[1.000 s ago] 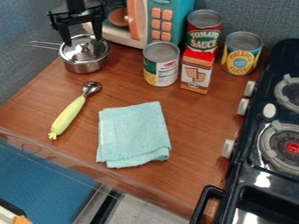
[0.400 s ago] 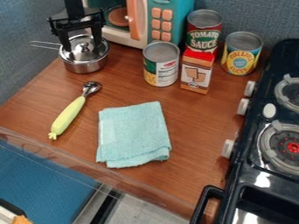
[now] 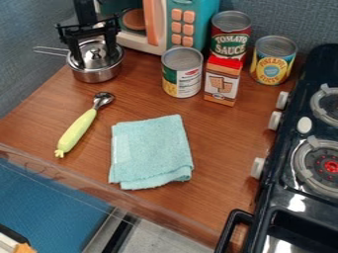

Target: Took the silver lid and put it on the cloth

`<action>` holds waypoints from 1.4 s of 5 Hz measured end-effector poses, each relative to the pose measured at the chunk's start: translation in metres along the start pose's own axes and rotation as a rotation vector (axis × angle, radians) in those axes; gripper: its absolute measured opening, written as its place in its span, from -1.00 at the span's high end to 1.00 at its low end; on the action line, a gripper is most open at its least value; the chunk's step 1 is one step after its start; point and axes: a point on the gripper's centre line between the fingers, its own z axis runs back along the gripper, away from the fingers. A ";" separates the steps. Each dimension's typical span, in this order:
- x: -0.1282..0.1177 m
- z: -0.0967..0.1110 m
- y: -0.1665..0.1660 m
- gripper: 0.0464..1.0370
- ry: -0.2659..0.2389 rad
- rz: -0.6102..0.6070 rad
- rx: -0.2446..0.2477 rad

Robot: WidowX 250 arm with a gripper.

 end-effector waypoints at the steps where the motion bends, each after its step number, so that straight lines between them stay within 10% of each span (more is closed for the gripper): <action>1: 0.006 -0.001 -0.002 -0.78 -0.010 -0.004 -0.004; 3: 0.014 -0.001 0.002 0.35 -0.027 0.021 -0.016; 7: -0.001 0.029 -0.011 0.52 -0.021 0.033 -0.098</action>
